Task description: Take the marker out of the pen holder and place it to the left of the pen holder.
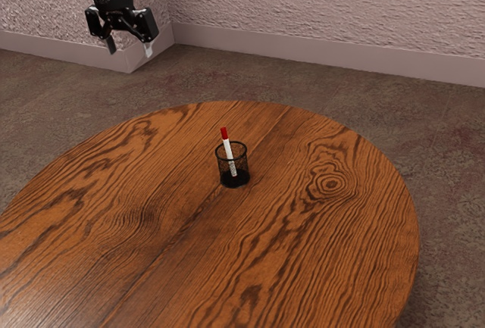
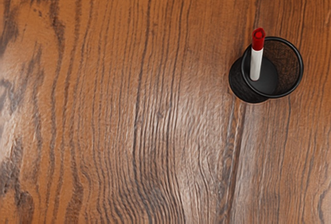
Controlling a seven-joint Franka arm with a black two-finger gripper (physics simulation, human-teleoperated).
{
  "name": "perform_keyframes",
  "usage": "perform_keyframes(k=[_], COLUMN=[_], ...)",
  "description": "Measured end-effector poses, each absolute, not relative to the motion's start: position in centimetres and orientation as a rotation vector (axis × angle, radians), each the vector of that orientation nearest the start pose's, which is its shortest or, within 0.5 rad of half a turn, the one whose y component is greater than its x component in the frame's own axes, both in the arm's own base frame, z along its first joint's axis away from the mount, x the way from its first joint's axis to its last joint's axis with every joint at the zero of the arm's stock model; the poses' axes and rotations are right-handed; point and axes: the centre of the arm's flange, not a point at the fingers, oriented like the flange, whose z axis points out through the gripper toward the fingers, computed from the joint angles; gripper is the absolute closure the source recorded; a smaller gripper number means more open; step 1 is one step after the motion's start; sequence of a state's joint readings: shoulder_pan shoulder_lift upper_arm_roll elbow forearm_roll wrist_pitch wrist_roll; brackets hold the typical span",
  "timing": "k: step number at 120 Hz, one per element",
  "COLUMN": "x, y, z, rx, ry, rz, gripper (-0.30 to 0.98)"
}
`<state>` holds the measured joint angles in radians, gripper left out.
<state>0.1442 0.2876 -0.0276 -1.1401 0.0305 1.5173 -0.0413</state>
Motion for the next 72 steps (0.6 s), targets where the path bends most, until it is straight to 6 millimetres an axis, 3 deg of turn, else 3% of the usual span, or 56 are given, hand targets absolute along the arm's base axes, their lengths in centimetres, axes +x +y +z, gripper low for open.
perform_keyframes(k=[11,21,31,51,60,72], x=[62.8,63.6,65.7,67.8,67.6,66.3], y=[9.2,9.1,8.9,8.6,8.6,8.4], z=[64.9,63.3,59.4,54.2,51.0,48.4], rx=[-3.106,-3.117,-3.125,-3.123,-3.122,-3.126], ry=[-0.292,-0.292,-0.282,-0.271,-0.272,-0.284], rz=[-0.135,-0.101,-0.038,0.029,0.105,0.173], gripper=[0.0,0.0,0.0,0.0,0.0,0.01])
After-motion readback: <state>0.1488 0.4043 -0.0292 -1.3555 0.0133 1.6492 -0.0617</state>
